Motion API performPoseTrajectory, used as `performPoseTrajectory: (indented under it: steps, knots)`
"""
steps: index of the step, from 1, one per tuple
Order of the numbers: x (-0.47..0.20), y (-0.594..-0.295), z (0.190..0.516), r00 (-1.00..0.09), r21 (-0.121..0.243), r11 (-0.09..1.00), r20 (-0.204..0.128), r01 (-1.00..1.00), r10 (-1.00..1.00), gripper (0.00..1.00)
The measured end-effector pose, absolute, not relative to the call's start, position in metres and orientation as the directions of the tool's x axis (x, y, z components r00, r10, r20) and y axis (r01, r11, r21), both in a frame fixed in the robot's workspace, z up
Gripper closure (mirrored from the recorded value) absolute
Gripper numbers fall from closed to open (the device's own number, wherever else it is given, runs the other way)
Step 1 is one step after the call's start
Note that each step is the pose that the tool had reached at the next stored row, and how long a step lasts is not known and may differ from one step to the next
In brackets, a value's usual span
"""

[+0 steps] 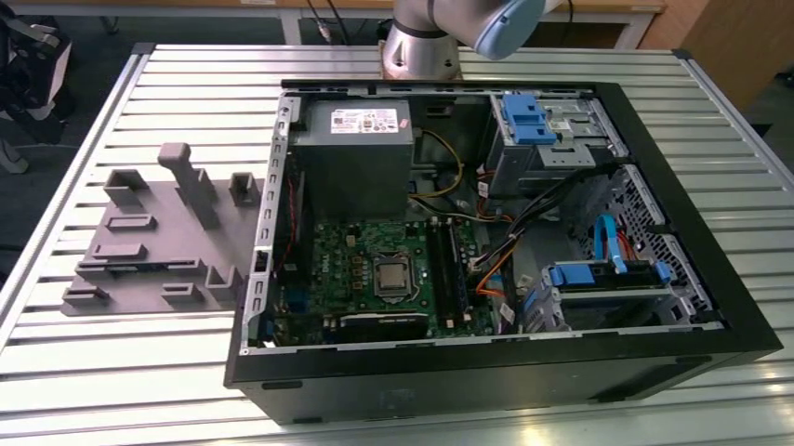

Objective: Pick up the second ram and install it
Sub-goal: 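Pick up the second ram and move it above second insertion slot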

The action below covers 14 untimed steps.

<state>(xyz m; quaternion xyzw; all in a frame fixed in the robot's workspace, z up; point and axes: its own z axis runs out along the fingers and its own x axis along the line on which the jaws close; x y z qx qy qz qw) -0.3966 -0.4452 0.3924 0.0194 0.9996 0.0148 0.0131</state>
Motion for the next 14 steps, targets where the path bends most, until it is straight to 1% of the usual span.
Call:
performPoseTrajectory:
  steps: [14]
  knots:
    - [-0.3968, -0.4452, 0.3923, -1.0, 0.03, 0.999, -0.026, 0.016, 0.017, 0.89]
